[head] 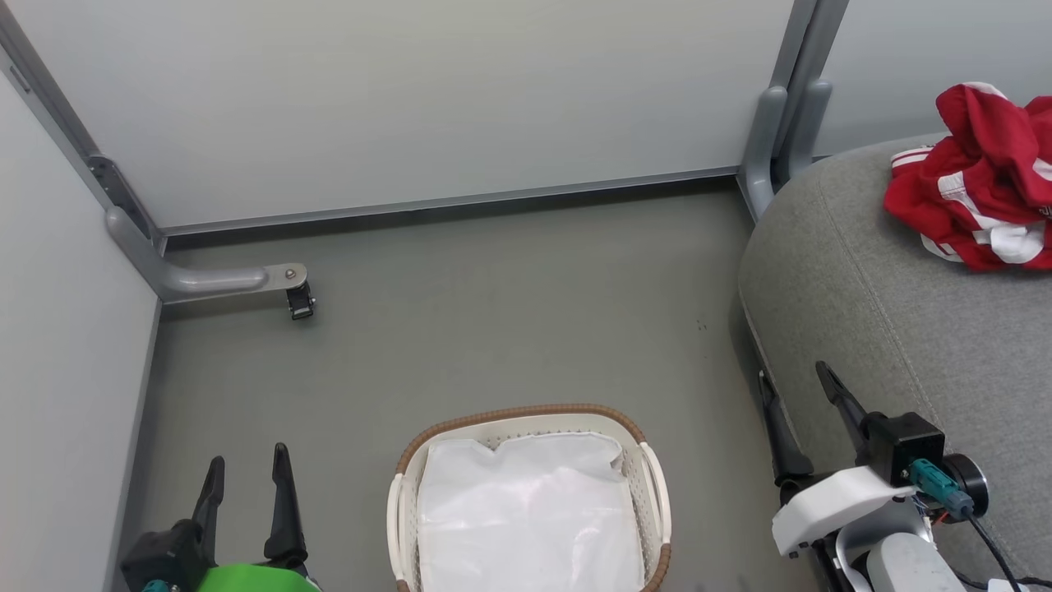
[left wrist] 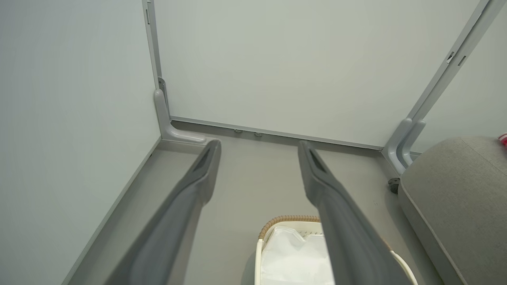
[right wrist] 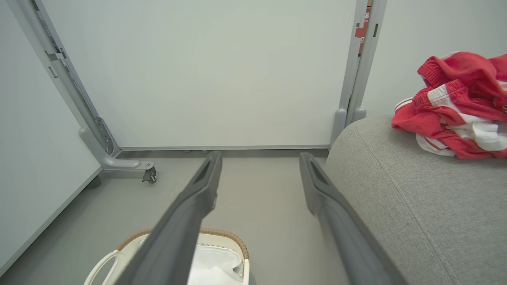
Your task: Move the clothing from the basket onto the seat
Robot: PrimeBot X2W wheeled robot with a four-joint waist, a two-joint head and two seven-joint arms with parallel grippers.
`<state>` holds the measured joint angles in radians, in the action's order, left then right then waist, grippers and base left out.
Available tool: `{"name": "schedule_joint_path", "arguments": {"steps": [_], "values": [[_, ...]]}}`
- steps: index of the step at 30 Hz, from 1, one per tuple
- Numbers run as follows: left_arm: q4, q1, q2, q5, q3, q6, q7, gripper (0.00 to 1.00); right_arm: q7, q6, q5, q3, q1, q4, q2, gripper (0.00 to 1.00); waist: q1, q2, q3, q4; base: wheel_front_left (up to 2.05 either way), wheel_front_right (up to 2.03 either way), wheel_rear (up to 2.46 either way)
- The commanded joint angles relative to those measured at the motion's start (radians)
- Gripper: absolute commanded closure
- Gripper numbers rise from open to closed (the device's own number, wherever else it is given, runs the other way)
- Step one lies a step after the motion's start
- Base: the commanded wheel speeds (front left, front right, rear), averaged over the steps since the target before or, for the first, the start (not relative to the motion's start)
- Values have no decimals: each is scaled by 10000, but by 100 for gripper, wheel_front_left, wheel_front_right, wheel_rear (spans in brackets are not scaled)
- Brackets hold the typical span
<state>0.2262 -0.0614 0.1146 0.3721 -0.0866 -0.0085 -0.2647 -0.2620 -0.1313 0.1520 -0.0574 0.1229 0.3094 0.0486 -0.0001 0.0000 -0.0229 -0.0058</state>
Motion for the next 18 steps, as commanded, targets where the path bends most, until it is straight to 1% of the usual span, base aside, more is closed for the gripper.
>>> {"name": "schedule_joint_path", "arguments": {"steps": [1, 12, 18], "values": [[4, -170, -28, -90, 116, -71, 6, 0, -44, 11, 29, -37, -162, -16, 39, 0, 1, 0, 35, -5, 0, 0, 0], [265, -159, -298, -458, 450, -372, 6, 0, -44, 11, 139, -225, -185, 201, 37, 0, 1, 0, 94, 47, 0, 0, 0], [344, -140, -427, -367, 650, -481, 6, 0, -44, 11, 245, -259, -139, 239, 37, 0, 1, 0, 73, 41, 0, 0, 0]]}}
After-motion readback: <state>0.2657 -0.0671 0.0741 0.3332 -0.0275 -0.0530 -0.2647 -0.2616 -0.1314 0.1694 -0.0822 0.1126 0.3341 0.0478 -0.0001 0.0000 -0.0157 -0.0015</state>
